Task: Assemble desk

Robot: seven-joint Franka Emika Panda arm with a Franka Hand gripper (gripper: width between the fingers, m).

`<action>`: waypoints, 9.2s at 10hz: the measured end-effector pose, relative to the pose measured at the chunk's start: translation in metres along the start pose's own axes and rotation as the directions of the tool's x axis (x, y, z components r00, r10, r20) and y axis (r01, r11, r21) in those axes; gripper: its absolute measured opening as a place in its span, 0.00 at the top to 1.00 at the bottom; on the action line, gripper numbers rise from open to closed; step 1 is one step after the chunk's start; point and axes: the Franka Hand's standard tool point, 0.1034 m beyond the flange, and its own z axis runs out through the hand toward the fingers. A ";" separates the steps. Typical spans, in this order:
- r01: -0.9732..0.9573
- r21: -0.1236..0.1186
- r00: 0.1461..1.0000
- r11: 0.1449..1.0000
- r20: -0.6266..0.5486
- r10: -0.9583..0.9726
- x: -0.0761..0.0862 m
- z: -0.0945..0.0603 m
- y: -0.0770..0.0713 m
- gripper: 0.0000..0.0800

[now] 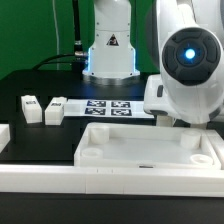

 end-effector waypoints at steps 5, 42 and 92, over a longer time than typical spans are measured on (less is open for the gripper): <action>0.104 0.009 0.994 0.995 -0.024 -0.103 -0.049 -0.058 0.010 0.64; 0.263 -0.527 0.030 0.808 -0.833 -0.553 -0.002 -0.243 -0.016 0.64; 0.351 -0.496 0.400 0.794 -0.687 -0.607 0.025 -0.213 -0.030 0.19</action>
Offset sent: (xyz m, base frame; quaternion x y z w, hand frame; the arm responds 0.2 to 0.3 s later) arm 0.0135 -0.0294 0.0814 -0.0484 -0.0340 -0.1140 0.9917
